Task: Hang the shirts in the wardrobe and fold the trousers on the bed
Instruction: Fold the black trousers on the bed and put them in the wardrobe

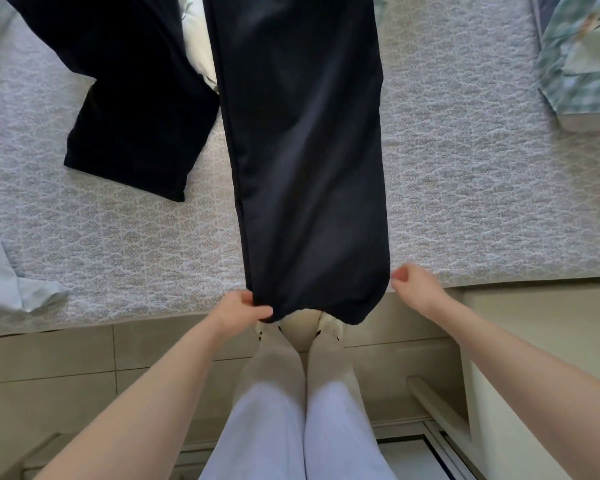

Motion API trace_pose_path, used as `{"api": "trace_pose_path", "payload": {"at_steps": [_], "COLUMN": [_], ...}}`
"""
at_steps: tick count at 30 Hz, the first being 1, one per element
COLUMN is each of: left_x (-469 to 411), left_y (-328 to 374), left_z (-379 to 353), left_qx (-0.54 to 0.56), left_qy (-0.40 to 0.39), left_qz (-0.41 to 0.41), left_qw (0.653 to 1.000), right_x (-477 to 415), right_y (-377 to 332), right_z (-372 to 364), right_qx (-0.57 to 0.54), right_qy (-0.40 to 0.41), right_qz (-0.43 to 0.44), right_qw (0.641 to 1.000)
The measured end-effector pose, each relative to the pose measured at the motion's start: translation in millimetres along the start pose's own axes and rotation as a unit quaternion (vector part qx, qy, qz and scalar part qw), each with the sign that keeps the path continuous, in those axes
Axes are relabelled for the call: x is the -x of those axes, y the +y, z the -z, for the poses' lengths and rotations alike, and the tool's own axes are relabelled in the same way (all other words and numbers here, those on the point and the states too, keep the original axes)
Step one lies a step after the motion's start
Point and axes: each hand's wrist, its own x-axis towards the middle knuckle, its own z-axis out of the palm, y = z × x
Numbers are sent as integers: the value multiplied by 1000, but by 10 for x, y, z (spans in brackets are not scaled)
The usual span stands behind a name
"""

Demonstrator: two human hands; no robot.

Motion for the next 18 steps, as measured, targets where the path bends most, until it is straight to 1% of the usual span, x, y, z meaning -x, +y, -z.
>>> {"api": "trace_pose_path", "payload": {"at_steps": [2,4,6,9,11,13,16,18], "left_x": [-86,-199,-299,-417,-392,-319,-294,-336], "left_y": [179,335,457,545,543,463,273,188], "left_z": [18,57,132,209,197,150,97,76], "left_qx": [81,133,164,133,49,8,20,29], "left_qy": [35,74,113,174,249,300,274,265], "left_qz": [-10,-10,-8,-25,-43,-51,-21,-3], "left_qw": [996,988,980,975,966,952,961,964], "right_x": [-36,-89,-155,-202,-219,-211,-203,-190], "right_y": [-193,-320,-382,-407,-392,-372,-318,-286], "right_z": [77,123,140,141,137,140,113,88], "right_qx": [-61,-107,-116,-105,-100,-96,-108,-108], "right_qy": [24,12,-7,-22,-28,-38,-51,-47], "right_qz": [10,14,6,4,2,11,23,13], "right_qw": [998,994,993,994,995,995,993,993]}}
